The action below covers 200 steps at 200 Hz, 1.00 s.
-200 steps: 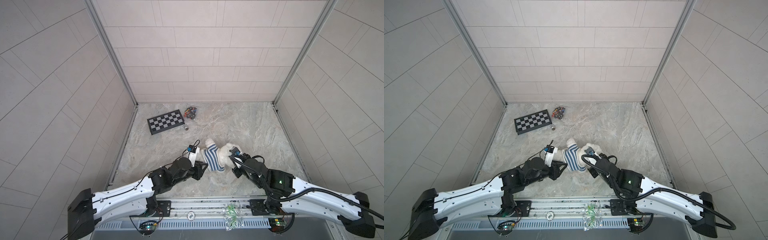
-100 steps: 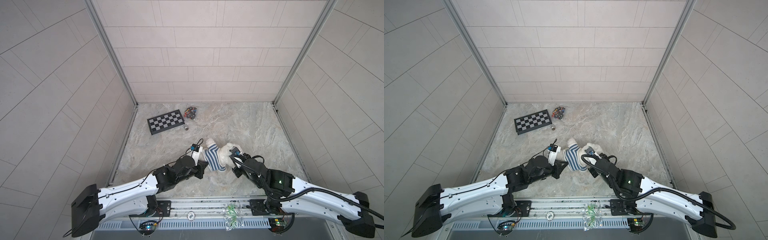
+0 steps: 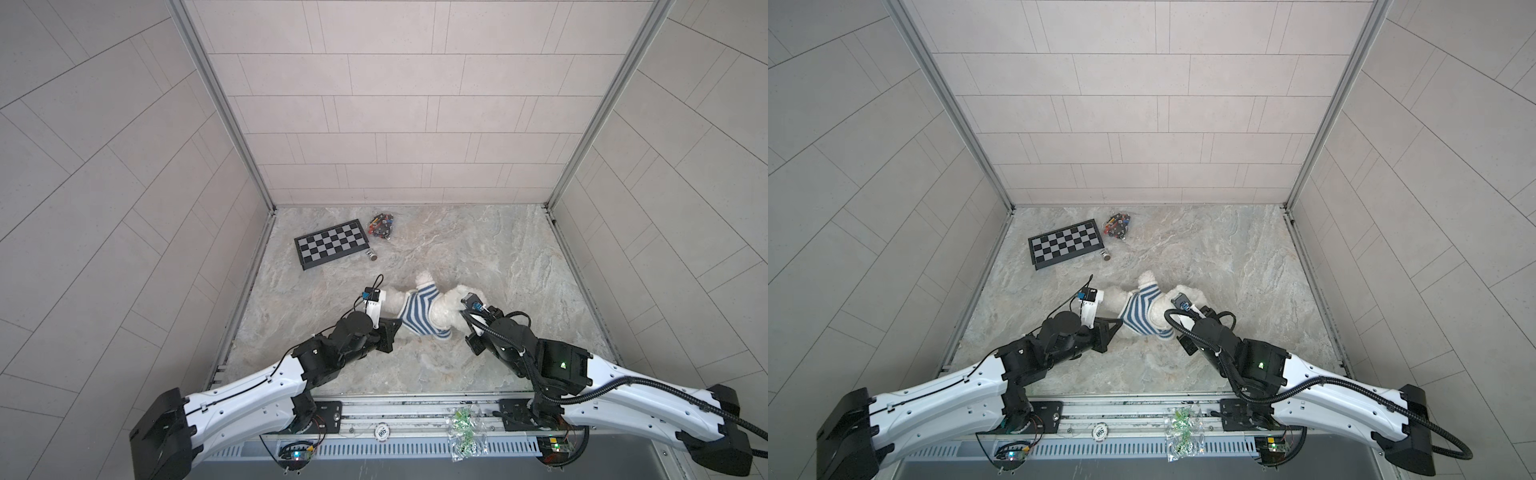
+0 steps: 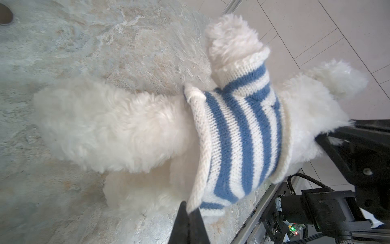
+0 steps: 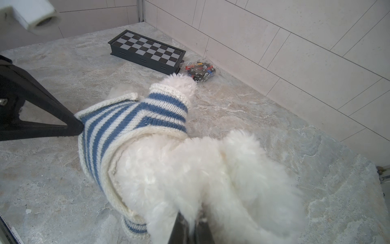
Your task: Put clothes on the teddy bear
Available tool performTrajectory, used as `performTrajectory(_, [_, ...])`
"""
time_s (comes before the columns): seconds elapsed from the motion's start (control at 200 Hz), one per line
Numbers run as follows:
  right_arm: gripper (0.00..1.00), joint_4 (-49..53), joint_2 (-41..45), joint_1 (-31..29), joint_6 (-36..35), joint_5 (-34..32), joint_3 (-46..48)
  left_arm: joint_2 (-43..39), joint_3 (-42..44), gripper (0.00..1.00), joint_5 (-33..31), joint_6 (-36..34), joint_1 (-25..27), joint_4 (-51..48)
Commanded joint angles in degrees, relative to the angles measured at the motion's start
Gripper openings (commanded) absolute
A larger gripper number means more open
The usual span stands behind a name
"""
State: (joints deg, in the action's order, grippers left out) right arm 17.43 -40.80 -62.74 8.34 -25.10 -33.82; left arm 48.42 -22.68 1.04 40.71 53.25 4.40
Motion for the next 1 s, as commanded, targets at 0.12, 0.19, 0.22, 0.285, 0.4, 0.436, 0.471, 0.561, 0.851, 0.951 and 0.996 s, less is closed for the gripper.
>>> performTrajectory(0.12, [0.0, -1.2, 1.8, 0.1, -1.0, -3.5, -1.3, -2.1, 1.6, 0.0, -1.0, -1.1, -2.9, -3.3])
performTrajectory(0.19, [0.0, -1.7, 2.1, 0.1, -1.3, -3.2, -1.3, -1.5, 1.6, 0.0, -0.8, -1.7, -3.7, -3.5])
performTrajectory(0.22, [0.0, -1.8, 2.2, 0.1, -1.4, -3.0, -1.3, -1.1, 1.7, 0.0, -0.6, -1.9, -4.1, -3.4])
performTrajectory(0.285, [0.0, -2.0, 2.1, 0.1, -1.5, -2.8, -1.3, 0.2, 1.9, 0.0, 0.0, -2.1, -4.9, -2.7])
performTrajectory(0.4, [0.0, -2.4, 1.5, 0.1, -1.7, -1.6, -1.3, 3.7, 1.7, 0.0, 1.6, -2.4, -4.9, -1.0])
performTrajectory(0.436, [0.0, -2.5, 1.1, 0.1, -1.7, -1.3, -1.3, 4.8, 1.5, 0.0, 2.7, -2.3, -4.9, 0.0])
performTrajectory(0.471, [0.0, -2.6, 0.6, 0.1, -1.8, -0.7, -1.3, 5.6, 1.5, 0.0, 3.5, -2.3, -4.9, 1.0])
performTrajectory(0.561, [0.0, -3.1, -0.3, 0.1, -2.2, 0.4, -1.3, 5.6, 1.2, 0.0, 4.8, -2.4, -4.8, 3.0])
performTrajectory(0.851, [0.0, -3.8, 0.4, 0.0, -4.8, 1.0, -0.8, -0.5, -0.7, 0.29, 9.5, -3.2, -4.8, 1.0])
performTrajectory(0.951, [0.0, -4.5, 1.3, -0.1, -5.7, 1.9, 0.0, -4.0, -1.7, 0.37, 8.0, -3.3, -4.9, -2.2])
performTrajectory(0.996, [0.0, -5.2, 1.9, -0.3, -6.0, 2.3, 0.4, -5.2, -2.4, 0.39, 7.3, -3.5, -4.8, -3.4])
